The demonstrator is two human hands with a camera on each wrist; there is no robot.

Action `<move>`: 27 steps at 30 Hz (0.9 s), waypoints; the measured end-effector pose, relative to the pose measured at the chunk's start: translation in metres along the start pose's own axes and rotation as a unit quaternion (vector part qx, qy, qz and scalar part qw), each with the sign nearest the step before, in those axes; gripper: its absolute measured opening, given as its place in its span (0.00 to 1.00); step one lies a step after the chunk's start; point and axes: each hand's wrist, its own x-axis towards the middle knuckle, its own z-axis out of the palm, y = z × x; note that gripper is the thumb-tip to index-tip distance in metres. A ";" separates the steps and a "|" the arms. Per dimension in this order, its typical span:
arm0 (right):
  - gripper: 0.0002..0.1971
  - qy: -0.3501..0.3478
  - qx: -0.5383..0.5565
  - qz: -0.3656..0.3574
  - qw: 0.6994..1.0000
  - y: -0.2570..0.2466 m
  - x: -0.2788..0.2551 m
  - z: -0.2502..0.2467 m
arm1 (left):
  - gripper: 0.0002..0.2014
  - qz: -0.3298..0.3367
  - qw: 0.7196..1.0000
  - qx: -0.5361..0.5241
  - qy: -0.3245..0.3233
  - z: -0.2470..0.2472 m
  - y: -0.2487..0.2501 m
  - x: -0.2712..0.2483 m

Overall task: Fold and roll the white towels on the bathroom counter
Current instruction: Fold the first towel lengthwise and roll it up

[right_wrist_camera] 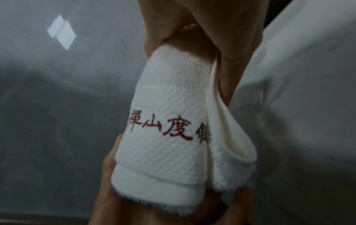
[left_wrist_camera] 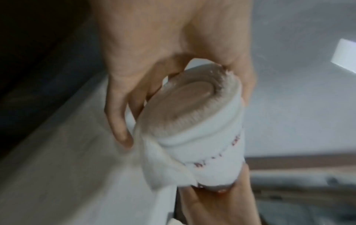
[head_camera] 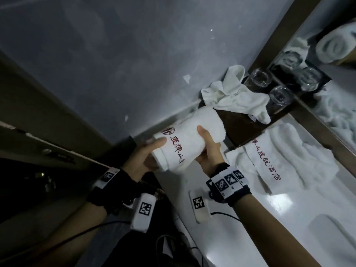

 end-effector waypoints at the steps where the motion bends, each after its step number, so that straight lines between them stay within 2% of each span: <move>1: 0.45 0.017 0.009 0.003 1.000 -0.001 0.009 0.004 | 0.30 -0.048 0.998 -0.040 0.008 0.001 -0.003 0.006; 3: 0.44 0.046 0.024 0.007 0.999 0.000 0.024 0.013 | 0.30 -0.093 0.992 -0.086 0.011 0.006 -0.007 0.018; 6: 0.48 0.073 0.003 0.032 0.997 -0.005 0.045 0.024 | 0.22 -0.037 0.994 -0.095 0.039 0.014 -0.010 0.036; 9: 0.54 0.093 -0.144 0.035 0.985 -0.018 0.063 0.028 | 0.20 0.008 0.993 -0.093 0.066 0.014 -0.013 0.050; 11: 0.57 0.095 -0.268 0.019 0.959 -0.026 0.068 0.029 | 0.21 0.014 0.993 -0.093 0.075 0.013 -0.016 0.055; 13: 0.55 0.091 -0.331 0.012 0.939 -0.029 0.073 0.027 | 0.22 0.024 0.993 -0.067 0.097 0.010 -0.020 0.059; 15: 0.47 0.085 -0.355 0.000 0.931 -0.031 0.076 0.025 | 0.22 0.032 0.992 -0.018 0.121 0.008 -0.021 0.062; 18: 0.40 0.092 -0.323 -0.029 0.941 -0.028 0.079 0.025 | 0.19 0.049 0.980 0.102 0.163 0.002 -0.019 0.068; 22: 0.41 0.132 -0.206 -0.023 0.969 -0.023 0.080 0.023 | 0.14 0.096 0.939 0.259 0.202 0.007 -0.017 0.070; 23: 0.40 0.131 -0.159 -0.019 0.978 -0.022 0.077 0.022 | 0.14 0.101 0.938 0.258 0.207 0.009 -0.018 0.072; 25: 0.35 0.101 -0.083 -0.016 0.991 -0.020 0.068 0.019 | 0.12 0.085 0.960 0.176 0.201 0.013 -0.018 0.071; 27: 0.28 0.053 -0.068 -0.023 0.996 -0.017 0.057 0.013 | 0.13 0.056 0.975 0.087 0.194 0.017 -0.021 0.069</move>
